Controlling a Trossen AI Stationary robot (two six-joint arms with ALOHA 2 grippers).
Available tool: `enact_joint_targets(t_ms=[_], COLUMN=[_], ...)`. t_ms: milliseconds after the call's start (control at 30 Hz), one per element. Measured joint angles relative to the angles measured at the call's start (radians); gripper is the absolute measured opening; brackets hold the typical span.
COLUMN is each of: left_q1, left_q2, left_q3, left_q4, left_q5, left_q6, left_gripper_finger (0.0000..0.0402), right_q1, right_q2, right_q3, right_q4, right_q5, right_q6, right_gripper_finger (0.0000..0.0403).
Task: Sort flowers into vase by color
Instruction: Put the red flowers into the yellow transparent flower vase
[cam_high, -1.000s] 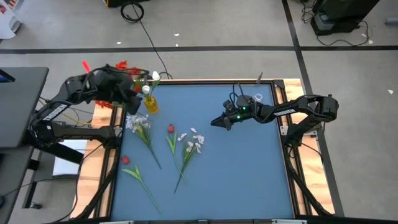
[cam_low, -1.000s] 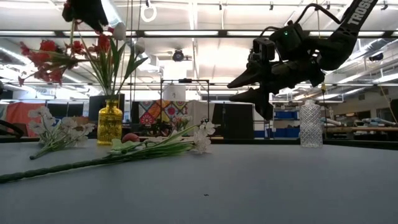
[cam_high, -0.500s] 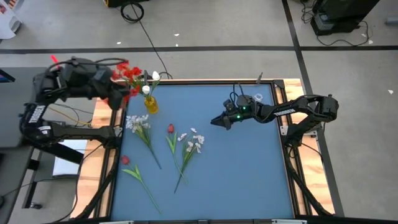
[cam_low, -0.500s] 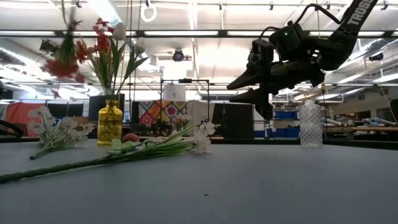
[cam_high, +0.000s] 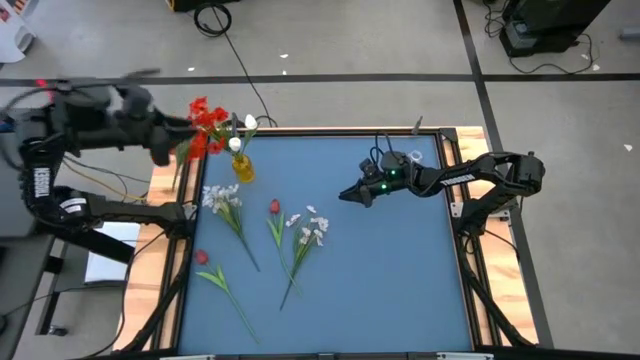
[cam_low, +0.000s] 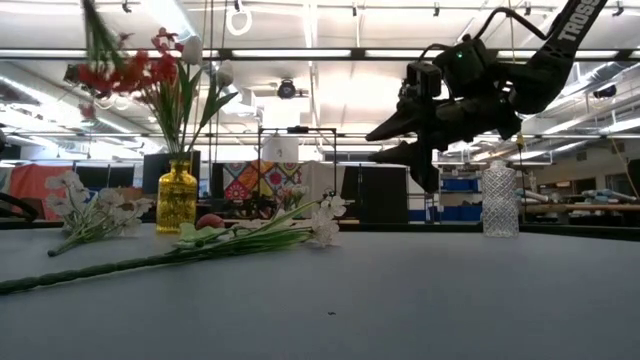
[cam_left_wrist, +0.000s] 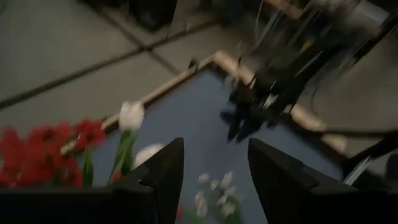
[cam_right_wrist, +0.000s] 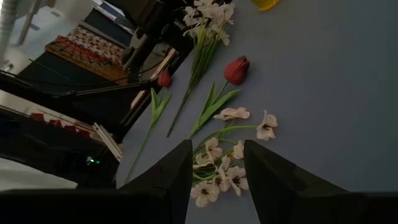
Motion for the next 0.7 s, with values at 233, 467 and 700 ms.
enact_joint_targets(t_ms=[233,467,700], left_q1=[0.0,0.0,0.0], left_q2=[0.055,0.098,0.205], left_q3=[0.214,0.291,0.264], left_q4=[0.174,0.224,0.254], left_q5=[0.053,0.078,0.302], left_q6=[-0.008,-0.007,-0.043], left_gripper_finger=[0.0183,0.0183,0.0183], right_q1=[0.0,0.0,0.0], right_q2=[0.0,0.0,0.0], right_q3=[0.0,0.001,0.016], right_q4=[0.039,0.194,0.237], right_q5=[-0.007,0.007,-0.017], right_q6=[0.075,0.193,0.384], right_gripper_finger=[0.0151,0.0151,0.0151])
